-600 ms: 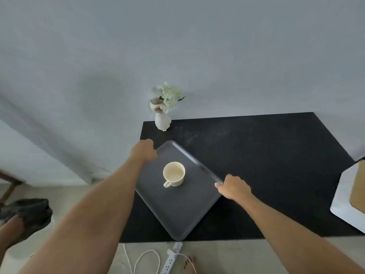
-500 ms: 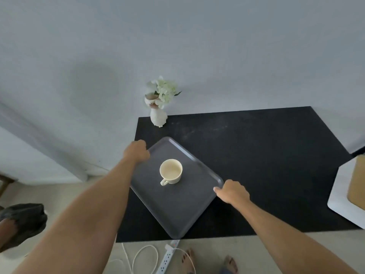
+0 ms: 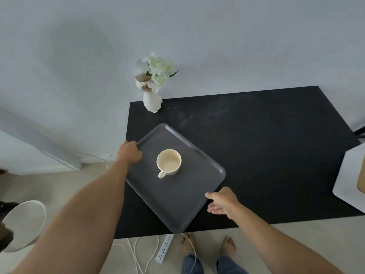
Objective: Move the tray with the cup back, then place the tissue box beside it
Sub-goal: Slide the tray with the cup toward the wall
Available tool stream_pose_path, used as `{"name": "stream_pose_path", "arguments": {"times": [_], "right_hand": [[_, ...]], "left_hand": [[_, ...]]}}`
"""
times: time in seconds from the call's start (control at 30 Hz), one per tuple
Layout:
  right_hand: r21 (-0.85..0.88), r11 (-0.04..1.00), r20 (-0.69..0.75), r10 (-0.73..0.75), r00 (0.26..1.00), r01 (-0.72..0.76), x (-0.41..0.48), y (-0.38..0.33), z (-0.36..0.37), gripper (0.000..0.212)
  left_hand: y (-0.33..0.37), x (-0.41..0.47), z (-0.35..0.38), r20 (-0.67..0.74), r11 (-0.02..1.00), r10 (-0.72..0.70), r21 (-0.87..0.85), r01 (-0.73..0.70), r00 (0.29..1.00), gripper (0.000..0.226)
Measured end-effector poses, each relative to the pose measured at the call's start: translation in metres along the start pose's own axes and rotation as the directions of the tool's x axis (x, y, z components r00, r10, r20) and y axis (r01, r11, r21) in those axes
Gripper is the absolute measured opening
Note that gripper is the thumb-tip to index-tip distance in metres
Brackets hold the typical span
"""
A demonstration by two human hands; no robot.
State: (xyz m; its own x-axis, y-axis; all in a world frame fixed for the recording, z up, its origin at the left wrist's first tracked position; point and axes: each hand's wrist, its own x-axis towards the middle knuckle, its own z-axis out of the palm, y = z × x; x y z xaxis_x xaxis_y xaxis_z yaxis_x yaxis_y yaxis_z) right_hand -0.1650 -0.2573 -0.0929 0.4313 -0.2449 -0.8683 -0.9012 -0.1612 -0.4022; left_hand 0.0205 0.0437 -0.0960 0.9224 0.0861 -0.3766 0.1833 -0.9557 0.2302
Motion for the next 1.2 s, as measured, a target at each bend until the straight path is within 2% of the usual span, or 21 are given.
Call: {"name": "stream_pose_path", "arguments": {"times": [0.13, 0.33, 0.73, 1.2], "right_hand": [[0.088, 0.996, 0.054, 0.000, 0.999, -0.005, 0.001, 0.005, 0.014, 0.025], [0.114, 0.993, 0.027, -0.018, 0.999, 0.015, 0.008, 0.009, 0.024, 0.019], [0.010, 0.999, -0.135, -0.041, 0.990, 0.043, 0.018, 0.004, 0.018, 0.010], [-0.169, 0.983, -0.336, -0.130, 0.933, 0.075, 0.073, -0.036, -0.069, 0.014]], "left_hand": [[-0.007, 0.015, 0.002, 0.009, 1.000, -0.004, -0.003, 0.004, 1.000, 0.034], [-0.014, 0.030, 0.004, 0.010, 1.000, 0.025, -0.010, -0.025, 1.000, 0.027], [-0.009, 0.036, 0.001, -0.002, 0.999, -0.018, -0.028, 0.018, 1.000, 0.022], [0.040, 0.018, 0.002, 0.075, 0.990, -0.070, -0.121, 0.079, 0.995, 0.018]]}}
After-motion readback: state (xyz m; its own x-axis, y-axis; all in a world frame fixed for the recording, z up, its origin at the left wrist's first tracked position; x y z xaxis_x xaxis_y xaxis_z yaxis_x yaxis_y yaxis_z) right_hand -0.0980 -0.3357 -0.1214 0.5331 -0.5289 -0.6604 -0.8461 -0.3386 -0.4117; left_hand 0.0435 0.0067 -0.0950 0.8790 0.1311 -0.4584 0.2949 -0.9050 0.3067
